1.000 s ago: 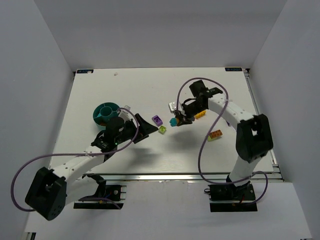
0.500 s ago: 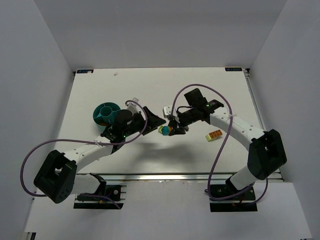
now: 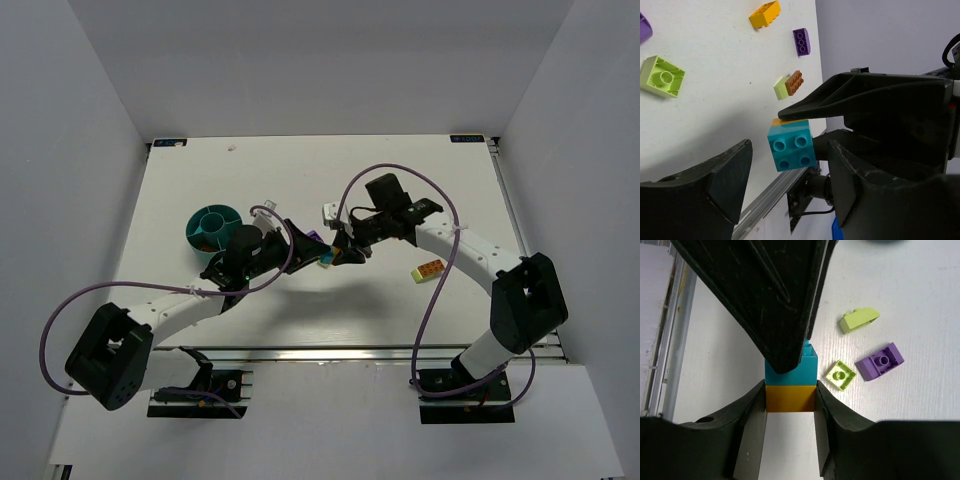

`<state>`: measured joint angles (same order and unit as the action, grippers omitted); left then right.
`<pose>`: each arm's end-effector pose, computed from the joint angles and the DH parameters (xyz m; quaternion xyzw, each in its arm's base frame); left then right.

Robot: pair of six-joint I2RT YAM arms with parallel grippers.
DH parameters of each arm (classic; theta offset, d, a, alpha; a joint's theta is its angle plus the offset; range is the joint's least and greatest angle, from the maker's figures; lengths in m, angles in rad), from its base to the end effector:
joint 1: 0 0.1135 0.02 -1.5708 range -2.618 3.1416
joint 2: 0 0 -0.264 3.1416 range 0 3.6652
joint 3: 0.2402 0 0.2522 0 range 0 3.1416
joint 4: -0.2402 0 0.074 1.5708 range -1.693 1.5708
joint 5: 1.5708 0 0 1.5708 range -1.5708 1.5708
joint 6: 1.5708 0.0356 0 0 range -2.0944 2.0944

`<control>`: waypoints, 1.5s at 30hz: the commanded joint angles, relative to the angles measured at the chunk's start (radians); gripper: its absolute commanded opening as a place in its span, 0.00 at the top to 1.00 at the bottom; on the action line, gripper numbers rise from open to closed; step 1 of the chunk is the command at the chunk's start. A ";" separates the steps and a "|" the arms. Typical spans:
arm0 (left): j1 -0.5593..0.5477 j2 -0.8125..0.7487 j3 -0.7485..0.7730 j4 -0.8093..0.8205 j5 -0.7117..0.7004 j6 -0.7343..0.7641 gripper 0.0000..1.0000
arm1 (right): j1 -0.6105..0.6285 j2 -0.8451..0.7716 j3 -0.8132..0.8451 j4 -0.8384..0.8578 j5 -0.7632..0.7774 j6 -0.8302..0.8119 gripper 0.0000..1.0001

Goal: Sort the legos into containers by color

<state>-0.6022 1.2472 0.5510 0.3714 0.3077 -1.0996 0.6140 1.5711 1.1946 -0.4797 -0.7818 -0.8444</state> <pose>0.2121 -0.1589 0.2183 -0.1109 0.7999 -0.5156 0.2866 0.2594 0.2135 0.2683 -0.6765 0.5571 0.3174 0.3623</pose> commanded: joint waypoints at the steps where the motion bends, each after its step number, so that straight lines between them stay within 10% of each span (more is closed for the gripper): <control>1: -0.007 -0.014 -0.003 0.047 0.021 -0.008 0.30 | 0.012 0.000 0.046 0.050 -0.007 0.039 1.00; 17: -0.007 -0.011 0.036 -0.023 0.019 0.033 1.00 | 0.015 -0.026 -0.003 0.075 0.033 0.039 1.00; 32: 0.276 -0.321 0.182 -0.609 -0.094 0.257 1.00 | 0.010 -0.043 -0.038 0.107 0.079 0.067 1.00; 37: 0.439 -0.253 0.470 -1.043 -0.287 0.414 1.00 | 0.009 -0.059 -0.047 0.115 0.081 0.087 1.00; 45: 0.748 -0.074 0.612 -1.085 -0.182 0.543 1.00 | 0.010 -0.074 -0.061 0.113 0.076 0.088 1.00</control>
<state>0.0696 1.1145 1.1423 -0.6262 0.0826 -0.6418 0.6224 1.5375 1.1469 -0.3859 -0.7013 -0.7650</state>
